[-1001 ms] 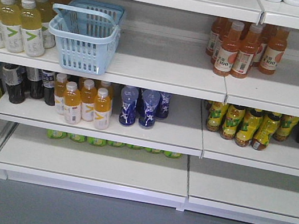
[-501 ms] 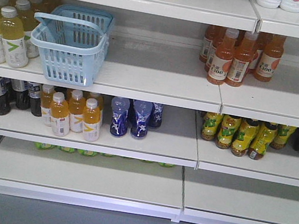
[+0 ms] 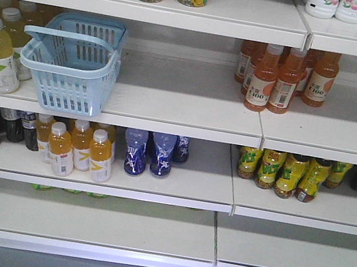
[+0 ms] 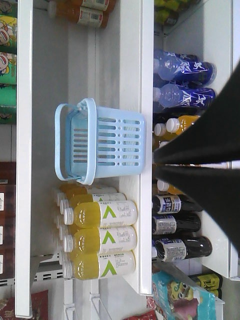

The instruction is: Place coke in basket with both arms

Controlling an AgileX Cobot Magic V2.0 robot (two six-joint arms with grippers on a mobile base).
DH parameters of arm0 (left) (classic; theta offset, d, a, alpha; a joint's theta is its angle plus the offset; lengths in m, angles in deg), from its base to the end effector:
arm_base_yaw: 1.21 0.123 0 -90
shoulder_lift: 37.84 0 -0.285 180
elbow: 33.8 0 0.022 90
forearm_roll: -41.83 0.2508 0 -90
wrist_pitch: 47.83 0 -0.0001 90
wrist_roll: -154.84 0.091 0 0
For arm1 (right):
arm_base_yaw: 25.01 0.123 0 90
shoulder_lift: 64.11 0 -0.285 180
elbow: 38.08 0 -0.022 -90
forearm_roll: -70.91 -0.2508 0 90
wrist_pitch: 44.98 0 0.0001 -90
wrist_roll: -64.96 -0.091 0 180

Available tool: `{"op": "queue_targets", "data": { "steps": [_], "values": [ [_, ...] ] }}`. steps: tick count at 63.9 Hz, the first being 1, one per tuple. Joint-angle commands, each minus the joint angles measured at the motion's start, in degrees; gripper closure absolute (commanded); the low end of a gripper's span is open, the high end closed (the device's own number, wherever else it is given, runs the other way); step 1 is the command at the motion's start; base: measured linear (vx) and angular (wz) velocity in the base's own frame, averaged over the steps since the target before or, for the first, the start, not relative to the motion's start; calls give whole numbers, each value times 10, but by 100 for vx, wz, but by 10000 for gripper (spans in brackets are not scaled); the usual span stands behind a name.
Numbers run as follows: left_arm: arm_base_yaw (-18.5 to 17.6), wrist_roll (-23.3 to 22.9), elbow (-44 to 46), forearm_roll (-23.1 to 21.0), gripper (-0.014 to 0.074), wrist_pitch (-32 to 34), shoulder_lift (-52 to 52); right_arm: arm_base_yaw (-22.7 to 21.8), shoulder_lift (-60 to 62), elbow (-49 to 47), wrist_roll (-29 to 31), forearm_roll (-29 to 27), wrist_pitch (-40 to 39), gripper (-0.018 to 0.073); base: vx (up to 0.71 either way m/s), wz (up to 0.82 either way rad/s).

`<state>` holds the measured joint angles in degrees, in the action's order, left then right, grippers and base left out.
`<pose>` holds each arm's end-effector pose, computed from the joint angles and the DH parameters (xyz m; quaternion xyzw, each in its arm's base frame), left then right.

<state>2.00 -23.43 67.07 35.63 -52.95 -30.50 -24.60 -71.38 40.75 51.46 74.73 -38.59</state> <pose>0.0572 0.0023 0.1942 -0.0445 0.7153 -0.0110 0.6973 0.0569 -0.0003 0.1940 0.0611 0.7196 0.0583 0.6892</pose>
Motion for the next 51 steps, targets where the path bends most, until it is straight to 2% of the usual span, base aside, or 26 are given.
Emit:
{"op": "queue_targets", "data": {
  "steps": [1, 51],
  "values": [
    [-2, -6, -4, -5, 603, 43, -11, -2, 10, 9, 1, 3, -44, 564, 10, -2],
    [-2, -6, -4, -5, 603, 43, -11, -2, 10, 9, 1, 3, -44, 564, 7, -2]
  ]
}}
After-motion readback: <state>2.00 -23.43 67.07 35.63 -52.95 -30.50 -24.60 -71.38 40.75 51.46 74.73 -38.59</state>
